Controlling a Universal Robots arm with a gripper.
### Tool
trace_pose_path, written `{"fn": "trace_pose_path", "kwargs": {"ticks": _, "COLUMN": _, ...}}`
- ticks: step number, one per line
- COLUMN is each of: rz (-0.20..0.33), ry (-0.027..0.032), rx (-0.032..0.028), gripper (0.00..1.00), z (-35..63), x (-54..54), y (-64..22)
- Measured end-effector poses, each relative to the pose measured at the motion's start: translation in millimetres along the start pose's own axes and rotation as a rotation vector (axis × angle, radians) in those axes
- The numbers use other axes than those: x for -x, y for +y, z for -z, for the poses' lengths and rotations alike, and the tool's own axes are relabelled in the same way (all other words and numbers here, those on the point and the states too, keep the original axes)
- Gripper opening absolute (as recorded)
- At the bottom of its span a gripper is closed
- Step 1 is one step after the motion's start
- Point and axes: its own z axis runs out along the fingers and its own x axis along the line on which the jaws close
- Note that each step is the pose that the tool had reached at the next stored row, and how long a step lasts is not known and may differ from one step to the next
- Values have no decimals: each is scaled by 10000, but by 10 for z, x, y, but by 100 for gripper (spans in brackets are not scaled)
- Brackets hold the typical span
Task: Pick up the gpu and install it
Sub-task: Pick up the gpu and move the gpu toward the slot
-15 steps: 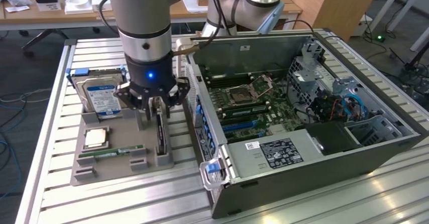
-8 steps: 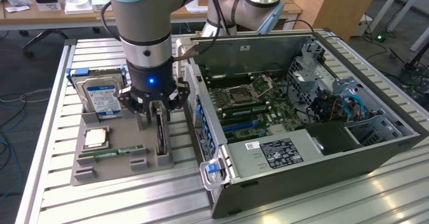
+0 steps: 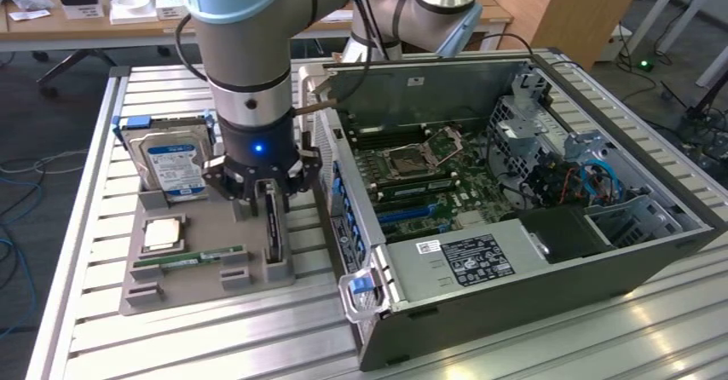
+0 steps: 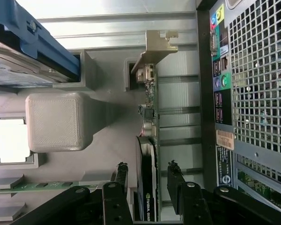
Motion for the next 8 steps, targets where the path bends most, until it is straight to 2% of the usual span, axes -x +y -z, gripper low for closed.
{"fn": "trace_pose_path", "kwargs": {"ticks": 5, "rz": 0, "ry": -1, "rx": -9, "gripper": 47, "z": -79, "x": -1, "y": -4}}
{"fn": "trace_pose_path", "kwargs": {"ticks": 8, "rz": 0, "ry": 1, "rx": -13, "gripper": 47, "z": -91, "x": -1, "y": -4}}
